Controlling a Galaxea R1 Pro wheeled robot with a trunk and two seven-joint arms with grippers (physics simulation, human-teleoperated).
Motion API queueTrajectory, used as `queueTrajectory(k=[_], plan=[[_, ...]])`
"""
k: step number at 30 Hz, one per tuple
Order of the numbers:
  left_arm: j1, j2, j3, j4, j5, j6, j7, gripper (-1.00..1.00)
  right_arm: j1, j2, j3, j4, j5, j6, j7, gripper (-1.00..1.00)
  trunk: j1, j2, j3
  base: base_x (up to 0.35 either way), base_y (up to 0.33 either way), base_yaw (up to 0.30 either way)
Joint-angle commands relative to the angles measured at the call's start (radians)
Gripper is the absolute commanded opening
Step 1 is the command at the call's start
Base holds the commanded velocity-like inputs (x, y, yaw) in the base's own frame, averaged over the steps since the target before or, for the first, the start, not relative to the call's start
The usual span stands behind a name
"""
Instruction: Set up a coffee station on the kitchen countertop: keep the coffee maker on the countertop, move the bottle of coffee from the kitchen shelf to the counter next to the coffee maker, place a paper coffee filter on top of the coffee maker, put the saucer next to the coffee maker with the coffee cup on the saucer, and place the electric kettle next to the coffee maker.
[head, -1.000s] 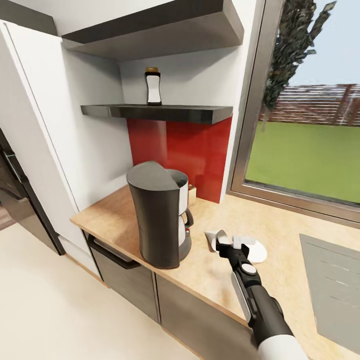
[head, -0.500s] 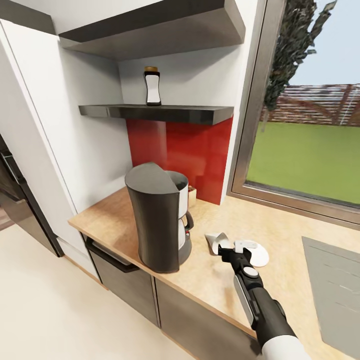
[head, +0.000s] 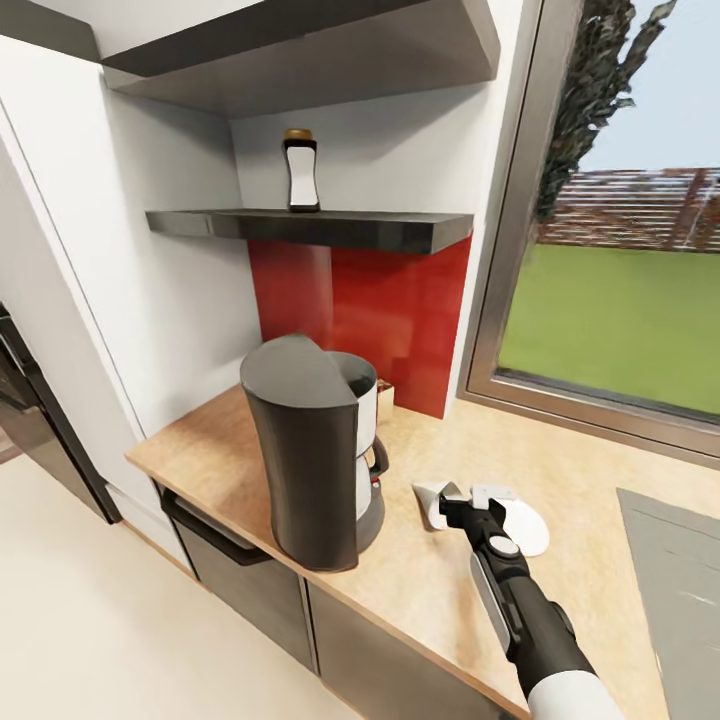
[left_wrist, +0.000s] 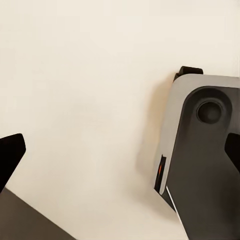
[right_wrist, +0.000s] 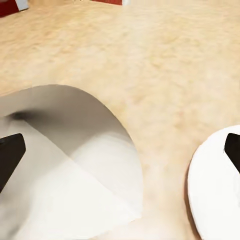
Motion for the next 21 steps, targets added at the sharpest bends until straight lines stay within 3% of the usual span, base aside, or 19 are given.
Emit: queueTrajectory(k=[1,9,21], plan=[[-0.001,0.000,0.005,0.001,0.002,-0.004,0.000,1.00,-0.001,0.001,-0.001,0.001,0.004,0.007,-0.001,1.00,0.001,-0.002,-0.002,0.034,0.000,0.000],[-0.001,0.000,0.008,0.001,0.002,-0.004,0.001,1.00,-0.001,0.002,0.000,0.028,0.002,0.006,-0.001,1.00,0.001,-0.002,-0.002,0.024,0.000,0.000],[-0.001,0.001,0.013,0.001,0.003,-0.004,0.001,1.00,-0.001,0.002,0.000,0.040,0.001,0.006,-0.001,1.00,0.001,-0.002,-0.002,0.179,0.000,0.000]])
